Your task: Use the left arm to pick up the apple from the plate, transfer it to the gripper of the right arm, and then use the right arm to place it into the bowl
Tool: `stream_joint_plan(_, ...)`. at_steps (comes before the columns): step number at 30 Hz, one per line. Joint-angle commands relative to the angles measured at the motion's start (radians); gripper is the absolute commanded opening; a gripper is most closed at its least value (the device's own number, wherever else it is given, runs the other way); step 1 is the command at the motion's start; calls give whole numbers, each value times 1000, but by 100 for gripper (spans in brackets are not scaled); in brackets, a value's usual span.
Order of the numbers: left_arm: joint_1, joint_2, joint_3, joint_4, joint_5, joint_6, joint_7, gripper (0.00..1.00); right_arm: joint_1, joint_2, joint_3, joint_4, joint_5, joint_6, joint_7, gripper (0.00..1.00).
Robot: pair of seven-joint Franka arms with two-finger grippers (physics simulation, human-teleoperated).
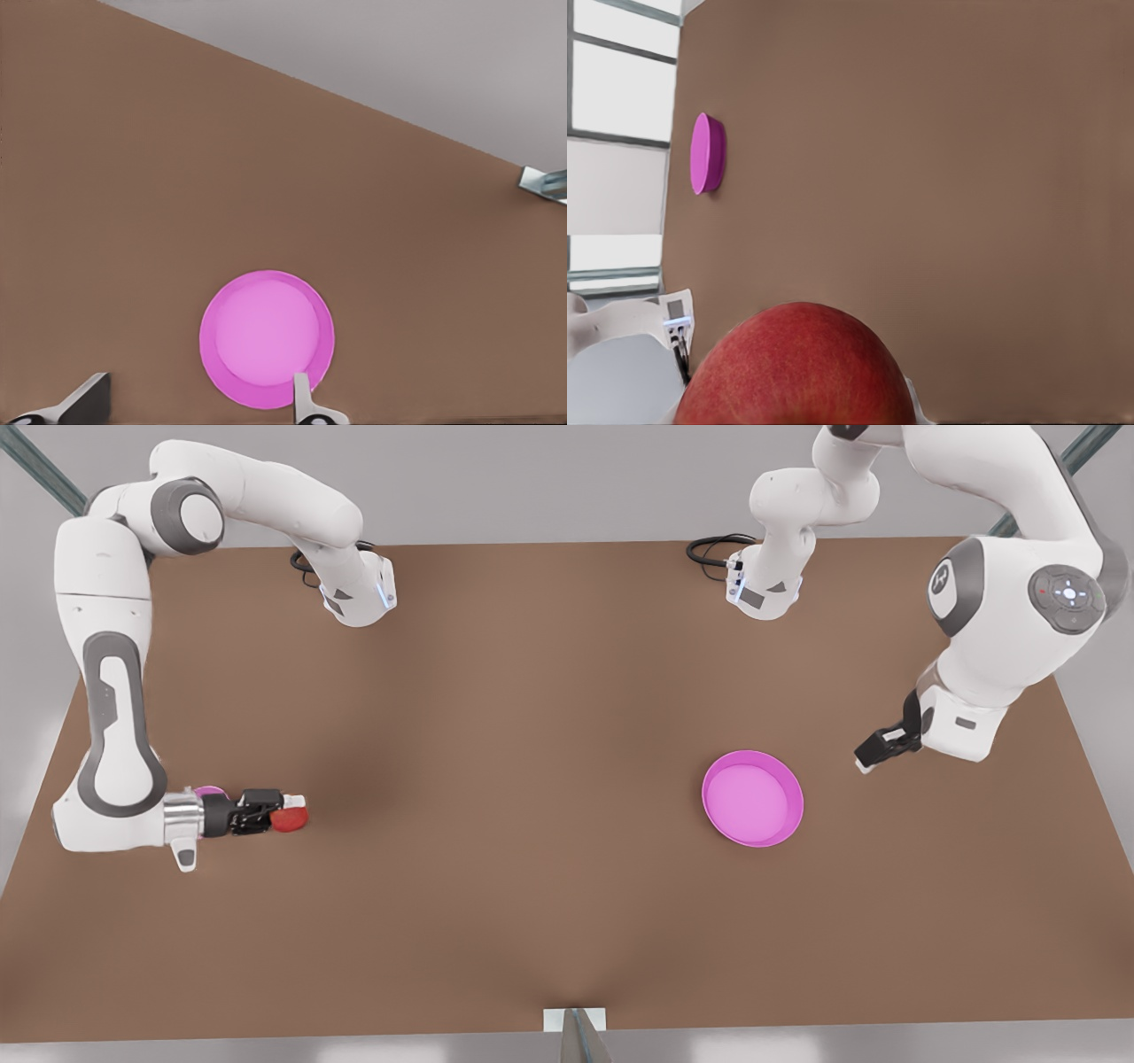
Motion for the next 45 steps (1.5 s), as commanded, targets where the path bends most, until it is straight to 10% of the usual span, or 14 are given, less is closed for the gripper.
stream_joint_plan(1,-2,4,1,1,48,-72,565,100,-21,2,-8,11,-92,-18,-87,78)
stream_joint_plan(12,20,45,1,1,43,-63,564,100,-21,62,-186,184,-187,-15,-320,78)
stream_joint_plan(38,21,51,1,9,51,-63,562,100,-27,129,-221,232,-405,-1,-377,79)
stream_joint_plan(40,21,51,1,9,51,-63,564,100,-29,128,-224,233,-403,-3,-364,100)
stream_joint_plan(45,20,51,1,9,51,-63,564,100,52,34,-172,318,-412,-24,-170,100)
